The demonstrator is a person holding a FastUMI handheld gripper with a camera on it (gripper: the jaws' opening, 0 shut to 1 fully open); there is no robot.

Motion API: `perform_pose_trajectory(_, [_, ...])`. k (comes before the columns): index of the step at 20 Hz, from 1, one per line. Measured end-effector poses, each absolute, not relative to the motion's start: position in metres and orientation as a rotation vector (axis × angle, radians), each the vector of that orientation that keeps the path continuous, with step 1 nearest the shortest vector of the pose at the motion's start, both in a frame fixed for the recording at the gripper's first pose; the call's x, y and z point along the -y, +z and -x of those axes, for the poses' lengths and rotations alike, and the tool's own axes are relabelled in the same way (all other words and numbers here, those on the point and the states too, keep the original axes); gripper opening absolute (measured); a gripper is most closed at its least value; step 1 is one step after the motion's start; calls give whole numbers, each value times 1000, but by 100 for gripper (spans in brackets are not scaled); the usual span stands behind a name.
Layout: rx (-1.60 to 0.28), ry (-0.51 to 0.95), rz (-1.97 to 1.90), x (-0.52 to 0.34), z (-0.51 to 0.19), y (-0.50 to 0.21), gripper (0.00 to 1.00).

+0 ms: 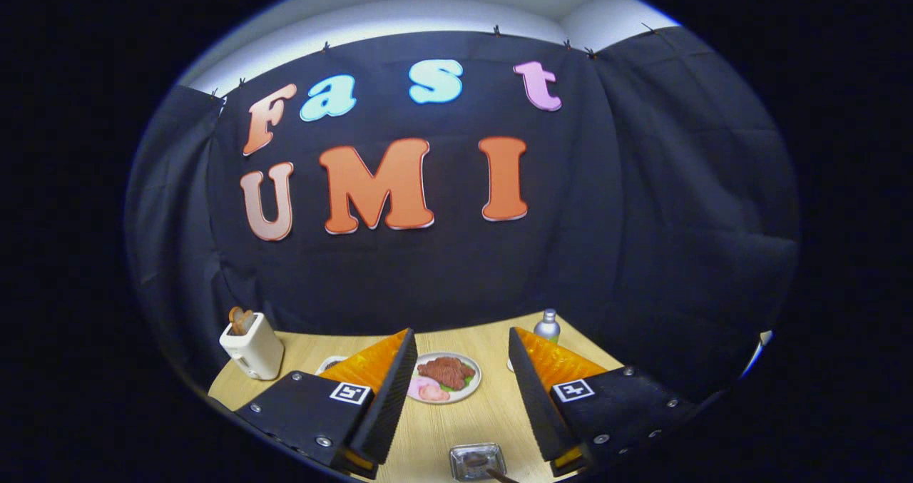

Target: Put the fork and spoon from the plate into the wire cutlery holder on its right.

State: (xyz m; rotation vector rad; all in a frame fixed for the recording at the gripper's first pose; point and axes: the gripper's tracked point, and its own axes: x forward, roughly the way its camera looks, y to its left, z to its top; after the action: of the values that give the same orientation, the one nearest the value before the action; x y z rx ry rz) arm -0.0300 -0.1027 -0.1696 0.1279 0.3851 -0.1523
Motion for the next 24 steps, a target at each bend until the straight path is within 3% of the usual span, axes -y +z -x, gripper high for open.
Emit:
perform_pose_trajectory(7, [-311, -32, -129, 31, 22, -149, 97])
perform_pose_trajectory(20, [-424, 250, -113, -138, 31, -178, 97])
perform_pose_trajectory(24, [-612, 318, -95, -178, 55, -225, 97])
